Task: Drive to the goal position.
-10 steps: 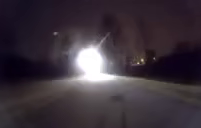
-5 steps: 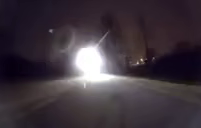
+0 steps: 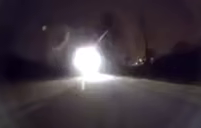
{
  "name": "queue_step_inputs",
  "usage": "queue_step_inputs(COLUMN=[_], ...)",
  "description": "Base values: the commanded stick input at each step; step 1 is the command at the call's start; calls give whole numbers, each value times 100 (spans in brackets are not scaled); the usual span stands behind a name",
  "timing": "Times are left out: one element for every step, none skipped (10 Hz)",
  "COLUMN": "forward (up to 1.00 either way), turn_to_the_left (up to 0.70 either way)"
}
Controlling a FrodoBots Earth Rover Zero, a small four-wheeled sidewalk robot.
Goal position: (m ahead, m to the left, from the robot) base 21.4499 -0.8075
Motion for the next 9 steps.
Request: queue_step_inputs(forward=[100,100,100,100,100,100,100,100,100], turn_to_the_left=[4,4,4,4,4,4,4,4,5])
